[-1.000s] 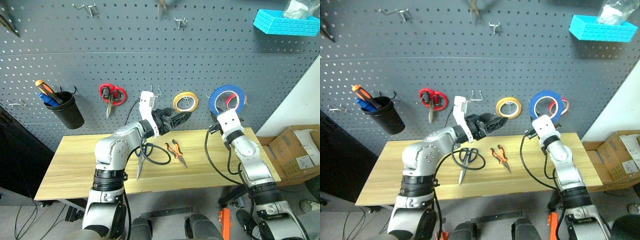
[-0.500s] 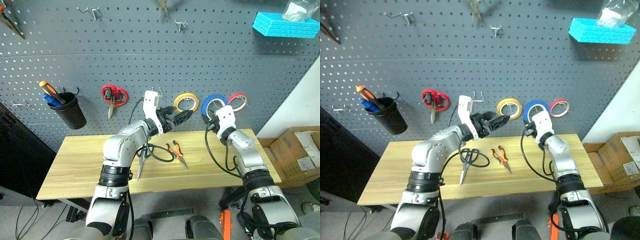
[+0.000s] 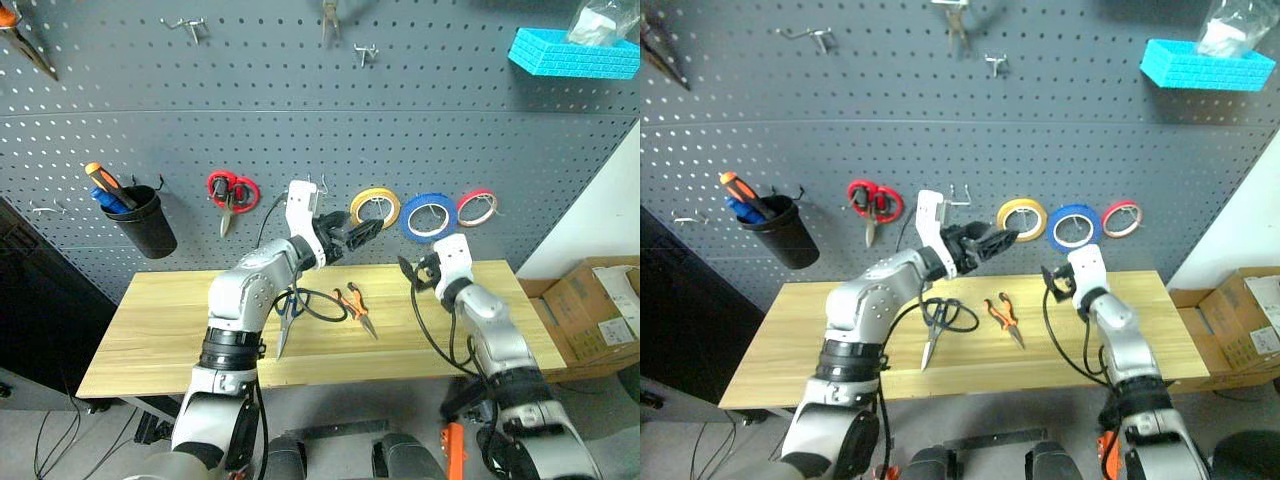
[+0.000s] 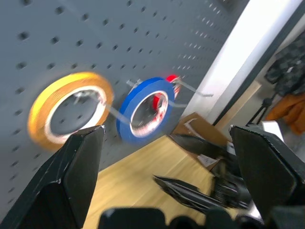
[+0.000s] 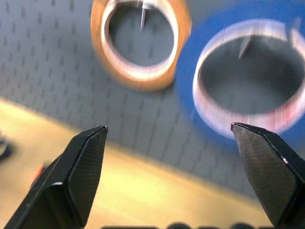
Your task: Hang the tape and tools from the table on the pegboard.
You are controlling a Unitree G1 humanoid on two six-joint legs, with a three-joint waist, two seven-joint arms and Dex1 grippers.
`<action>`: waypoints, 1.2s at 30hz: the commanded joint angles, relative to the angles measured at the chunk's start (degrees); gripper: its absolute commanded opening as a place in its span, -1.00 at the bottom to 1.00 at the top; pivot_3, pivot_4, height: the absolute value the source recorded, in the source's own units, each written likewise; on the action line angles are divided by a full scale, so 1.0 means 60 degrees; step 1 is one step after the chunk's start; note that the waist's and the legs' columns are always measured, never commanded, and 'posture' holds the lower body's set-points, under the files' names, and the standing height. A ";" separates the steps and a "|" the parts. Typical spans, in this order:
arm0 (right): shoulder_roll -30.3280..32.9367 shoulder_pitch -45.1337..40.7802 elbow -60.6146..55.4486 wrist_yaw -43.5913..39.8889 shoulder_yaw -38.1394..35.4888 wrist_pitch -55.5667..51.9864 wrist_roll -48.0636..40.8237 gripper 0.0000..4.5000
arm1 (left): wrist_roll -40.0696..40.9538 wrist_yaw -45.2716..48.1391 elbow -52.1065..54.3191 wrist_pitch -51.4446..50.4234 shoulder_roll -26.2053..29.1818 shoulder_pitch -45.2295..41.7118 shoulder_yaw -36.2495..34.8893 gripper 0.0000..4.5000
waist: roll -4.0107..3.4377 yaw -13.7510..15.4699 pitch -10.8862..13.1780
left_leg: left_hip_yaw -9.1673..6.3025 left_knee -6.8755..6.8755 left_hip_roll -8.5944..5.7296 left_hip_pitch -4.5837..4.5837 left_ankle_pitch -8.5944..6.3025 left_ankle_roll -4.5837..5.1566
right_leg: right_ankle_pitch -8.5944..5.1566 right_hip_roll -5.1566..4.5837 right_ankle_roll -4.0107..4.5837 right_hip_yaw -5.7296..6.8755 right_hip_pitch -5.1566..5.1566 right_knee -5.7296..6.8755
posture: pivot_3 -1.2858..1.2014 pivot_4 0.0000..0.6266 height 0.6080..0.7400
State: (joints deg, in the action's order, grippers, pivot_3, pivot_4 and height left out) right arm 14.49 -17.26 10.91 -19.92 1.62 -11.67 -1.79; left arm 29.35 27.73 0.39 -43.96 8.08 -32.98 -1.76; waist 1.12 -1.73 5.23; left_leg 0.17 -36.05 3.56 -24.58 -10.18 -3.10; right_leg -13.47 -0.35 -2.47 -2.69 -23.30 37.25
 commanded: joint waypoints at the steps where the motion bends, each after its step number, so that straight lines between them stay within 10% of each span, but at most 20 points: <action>1: 0.0153 0.0487 -0.1866 -0.0184 0.0366 -0.2102 -0.0107 0.99 | 0.0023 -0.0303 0.1133 -0.0336 0.0102 0.0685 0.0233 1.00 | -0.0003 -0.0004 -0.0002 | 0.0001 -0.0002 0.0000 0.0003 0.0000 0.0000 | -0.0002 0.0000 -0.0001 -0.0001 0.0000 0.0003 | 0.08 -0.91 1.00; 12: -0.0186 -0.1089 -0.0659 -0.0812 0.1643 -0.5393 -0.0044 0.99 | -0.0677 -0.2075 0.2745 -0.0694 -0.0232 0.3710 0.0663 1.00 | 0.0042 0.0019 0.0110 | -0.0015 -0.0001 -0.0013 0.0147 0.0000 0.0003 | -0.0048 0.0038 0.0072 -0.0077 0.0014 0.0125 | 0.13 -0.60 1.00; 36: -0.1597 -0.4514 0.5876 -0.0861 0.1950 -0.4217 0.0609 0.99 | -0.0475 -0.2707 0.3017 -0.0354 -0.0636 0.5313 -0.0457 1.00 | 0.0087 0.0518 0.1271 | 0.0012 0.0026 -0.0003 0.0055 -0.0057 0.0024 | -0.0142 0.0055 0.0077 -0.0127 -0.0082 0.0116 | 0.19 -0.15 1.00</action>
State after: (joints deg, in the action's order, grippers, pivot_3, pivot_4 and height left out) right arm 5.12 -42.94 44.42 -25.77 14.56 -37.65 1.73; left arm 25.49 11.78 15.72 -46.01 4.65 -0.43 -4.72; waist 1.64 1.38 12.85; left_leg 0.24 -35.90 3.54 -24.26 -10.53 -2.95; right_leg -14.32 -0.03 -2.01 -3.44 -23.80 37.94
